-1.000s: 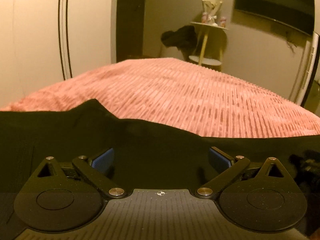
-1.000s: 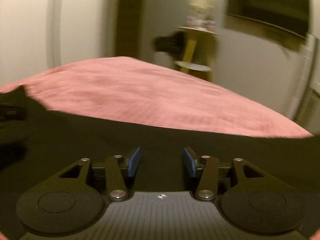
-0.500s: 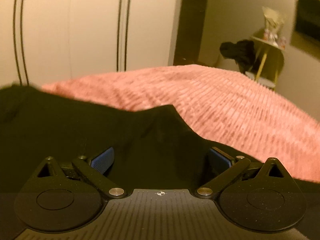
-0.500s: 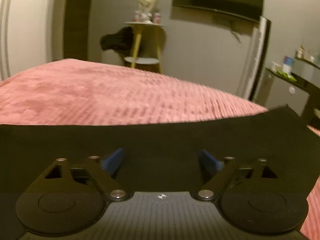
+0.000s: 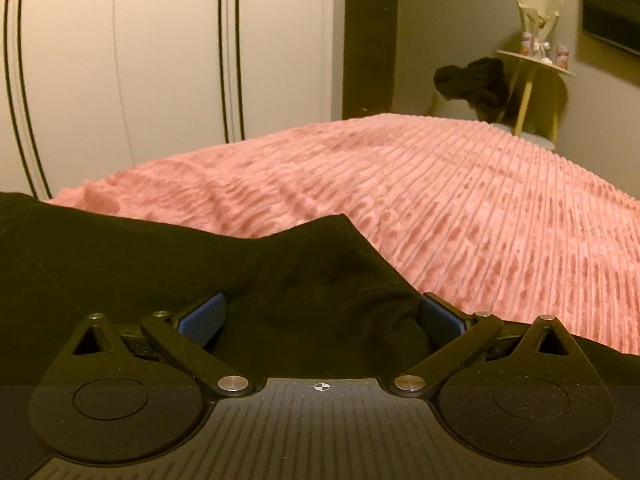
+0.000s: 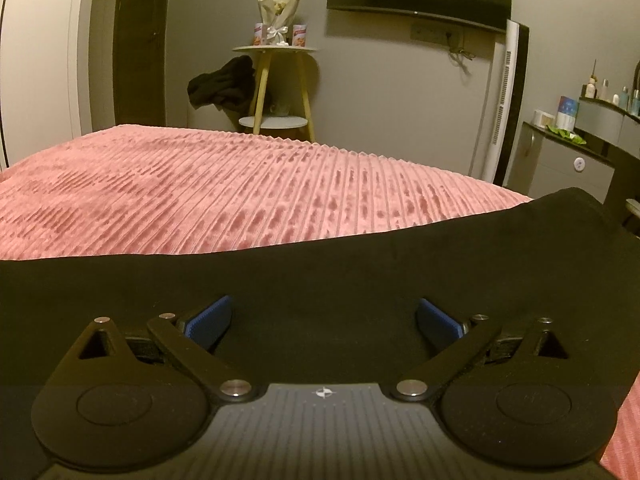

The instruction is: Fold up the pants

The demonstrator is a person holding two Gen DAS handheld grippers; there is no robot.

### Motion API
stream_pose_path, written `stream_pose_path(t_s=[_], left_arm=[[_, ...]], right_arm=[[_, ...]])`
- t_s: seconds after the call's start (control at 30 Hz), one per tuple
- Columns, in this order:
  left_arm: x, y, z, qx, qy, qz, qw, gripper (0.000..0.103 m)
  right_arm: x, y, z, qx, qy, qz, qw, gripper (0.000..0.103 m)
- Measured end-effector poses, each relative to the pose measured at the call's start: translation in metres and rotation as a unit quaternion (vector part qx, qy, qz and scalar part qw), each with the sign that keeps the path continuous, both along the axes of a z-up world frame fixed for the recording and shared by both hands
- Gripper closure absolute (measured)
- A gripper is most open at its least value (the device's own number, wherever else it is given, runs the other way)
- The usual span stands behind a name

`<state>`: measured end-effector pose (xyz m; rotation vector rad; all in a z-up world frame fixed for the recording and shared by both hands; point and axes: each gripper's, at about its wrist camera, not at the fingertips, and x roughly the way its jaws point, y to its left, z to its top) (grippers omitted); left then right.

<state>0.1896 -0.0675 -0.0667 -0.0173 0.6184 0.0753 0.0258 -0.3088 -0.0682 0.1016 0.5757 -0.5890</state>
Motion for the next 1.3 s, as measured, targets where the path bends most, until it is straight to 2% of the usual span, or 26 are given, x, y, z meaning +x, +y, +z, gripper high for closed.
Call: stream_pose_path(t_s=[0.1,0.13,0.27,0.3,0.33,0.37,0.4,0.43,0.5,0.57,0.67,0.73,0.8,0.87,0.93,1.0,1.1,1.2,1.3], left_arm=[[-0.022,-0.006,0.011,0.003,-0.009,0.021,0.9997,0.000],[-0.033,-0.012,0.016,0.002,-0.012,0.011,0.9999,0.000],[-0.081,-0.055,0.041,0.018,-0.030,-0.097,0.9946,0.000],[-0.091,-0.064,0.043,0.016,-0.027,-0.120,0.9923,0.000],[-0.099,-0.071,0.043,0.008,-0.016,-0.139,0.9901,0.000],[-0.106,-0.078,0.041,-0.002,-0.001,-0.156,0.9877,0.000],[-0.111,-0.084,0.037,-0.012,0.018,-0.173,0.9846,0.000],[-0.113,-0.089,0.032,-0.015,0.040,-0.185,0.9818,0.000],[-0.112,-0.096,0.021,-0.010,0.073,-0.190,0.9790,0.000],[-0.110,-0.098,0.015,-0.001,0.071,-0.192,0.9788,0.000],[-0.107,-0.094,0.014,-0.009,0.062,-0.183,0.9812,0.000],[-0.106,-0.094,0.012,-0.011,0.060,-0.177,0.9823,0.000],[-0.106,-0.099,0.011,-0.009,0.054,-0.173,0.9835,0.000],[-0.104,-0.098,0.011,-0.006,0.052,-0.170,0.9840,0.000],[-0.104,-0.097,0.012,-0.007,0.051,-0.169,0.9842,0.000],[-0.106,-0.094,0.014,-0.017,0.054,-0.167,0.9843,0.000],[-0.105,-0.094,0.013,-0.021,0.057,-0.165,0.9844,0.000],[-0.106,-0.093,0.013,-0.023,0.057,-0.169,0.9838,0.000],[-0.111,-0.095,0.016,-0.028,0.060,-0.180,0.9814,0.000]], right_arm=[[-0.001,-0.002,0.001,0.006,-0.001,0.001,1.000,0.004],[-0.001,-0.002,0.002,0.009,-0.001,0.001,1.000,0.004],[-0.003,-0.006,0.009,0.028,-0.001,0.004,1.000,0.004],[-0.005,-0.007,0.012,0.036,-0.001,0.004,0.999,0.011],[-0.009,-0.010,0.016,0.049,-0.004,-0.003,0.999,0.025],[-0.015,-0.016,0.021,0.068,-0.011,-0.014,0.998,0.033],[-0.024,-0.027,0.028,0.103,-0.025,-0.029,0.994,0.048],[-0.035,-0.041,0.032,0.143,-0.044,-0.047,0.988,0.057],[-0.058,-0.070,0.035,0.212,-0.080,-0.085,0.970,0.059],[-0.083,-0.097,0.036,0.248,-0.104,-0.106,0.957,0.062],[-0.124,-0.132,0.040,0.232,-0.120,-0.147,0.954,0.062],[-0.157,-0.159,0.040,0.226,-0.141,-0.191,0.945,0.062],[-0.185,-0.184,0.038,0.262,-0.176,-0.225,0.922,0.062],[-0.203,-0.201,0.036,0.290,-0.201,-0.269,0.896,0.052],[-0.211,-0.213,0.032,0.299,-0.197,-0.306,0.882,0.049],[-0.217,-0.221,0.026,0.323,-0.220,-0.298,0.871,0.048],[-0.213,-0.233,0.014,0.361,-0.227,-0.272,0.863,0.047],[-0.199,-0.241,0.011,0.363,-0.223,-0.251,0.869,0.047],[-0.191,-0.243,0.016,0.370,-0.225,-0.229,0.871,0.071]])
